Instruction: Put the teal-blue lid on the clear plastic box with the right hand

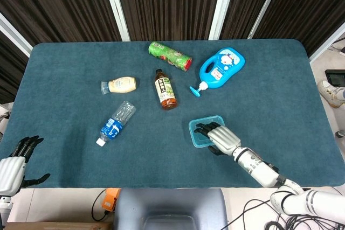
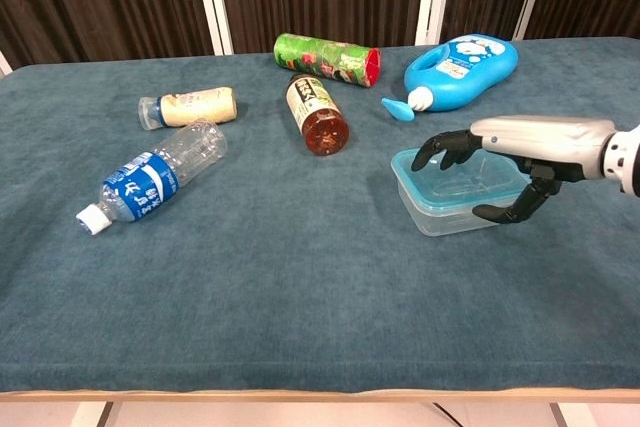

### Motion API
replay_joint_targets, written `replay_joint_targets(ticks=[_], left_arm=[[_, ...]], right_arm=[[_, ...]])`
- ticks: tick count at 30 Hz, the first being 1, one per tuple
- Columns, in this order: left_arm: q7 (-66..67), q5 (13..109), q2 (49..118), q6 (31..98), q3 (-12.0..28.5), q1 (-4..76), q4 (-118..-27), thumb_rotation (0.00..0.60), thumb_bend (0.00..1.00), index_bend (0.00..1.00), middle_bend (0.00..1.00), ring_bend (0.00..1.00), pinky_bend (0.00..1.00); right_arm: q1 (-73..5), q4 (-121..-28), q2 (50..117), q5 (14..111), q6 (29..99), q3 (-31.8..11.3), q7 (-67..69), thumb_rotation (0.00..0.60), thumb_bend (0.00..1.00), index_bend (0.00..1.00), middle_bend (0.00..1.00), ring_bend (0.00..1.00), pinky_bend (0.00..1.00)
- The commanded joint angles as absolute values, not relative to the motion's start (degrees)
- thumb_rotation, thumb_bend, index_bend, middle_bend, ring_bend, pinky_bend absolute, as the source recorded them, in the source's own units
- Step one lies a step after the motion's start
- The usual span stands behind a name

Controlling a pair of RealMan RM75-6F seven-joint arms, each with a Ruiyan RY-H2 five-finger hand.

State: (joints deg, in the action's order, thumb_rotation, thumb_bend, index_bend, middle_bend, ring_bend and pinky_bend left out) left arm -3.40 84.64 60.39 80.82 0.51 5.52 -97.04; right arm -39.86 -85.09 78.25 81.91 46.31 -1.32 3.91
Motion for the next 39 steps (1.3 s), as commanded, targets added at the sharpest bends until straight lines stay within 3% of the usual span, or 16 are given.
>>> replay_joint_targets(ticks=[1,13,17,27,39], left_arm=[[-3.44,84.58,60.38,80.82,0.53,5.50,-97.02,0.600,0.37,0.16,0.11,0.07,0.35],[-3.29,84.72,60.44,80.73,0.48,5.59,-97.05,0.600,0.37,0.17,0.11,0.07,0.35],[-3.32,84.74,60.43,80.74,0.47,5.58,-97.07,0.600,0.37,0.17,0.11,0.07,0.35],[-3.31,84.80,60.38,80.79,0.47,5.58,-97.12,0.600,0.37,0.16,0.11,0.07,0.35],[-3.31,84.93,60.36,80.95,0.44,5.53,-97.17,0.600,0.37,0.17,0.11,0.07,0.35]], right_arm=[[-39.71,-85.06,78.04,82.35,46.74,-1.21,4.36,0.600,0.55,0.32,0.23,0.25,0.30],[-36.80,-87.11,75.23,87.87,56.19,-1.37,8.44,0.600,0.55,0.32,0.23,0.25,0.30],[-36.55,-87.49,74.67,88.55,56.80,-1.11,9.04,0.600,0.55,0.32,0.23,0.25,0.30],[-36.02,-90.09,69.92,93.90,55.51,4.10,17.22,0.600,0.55,0.31,0.23,0.25,0.30],[-36.40,-89.36,70.69,95.15,54.78,5.06,16.92,0.600,0.55,0.31,0.23,0.25,0.30]])
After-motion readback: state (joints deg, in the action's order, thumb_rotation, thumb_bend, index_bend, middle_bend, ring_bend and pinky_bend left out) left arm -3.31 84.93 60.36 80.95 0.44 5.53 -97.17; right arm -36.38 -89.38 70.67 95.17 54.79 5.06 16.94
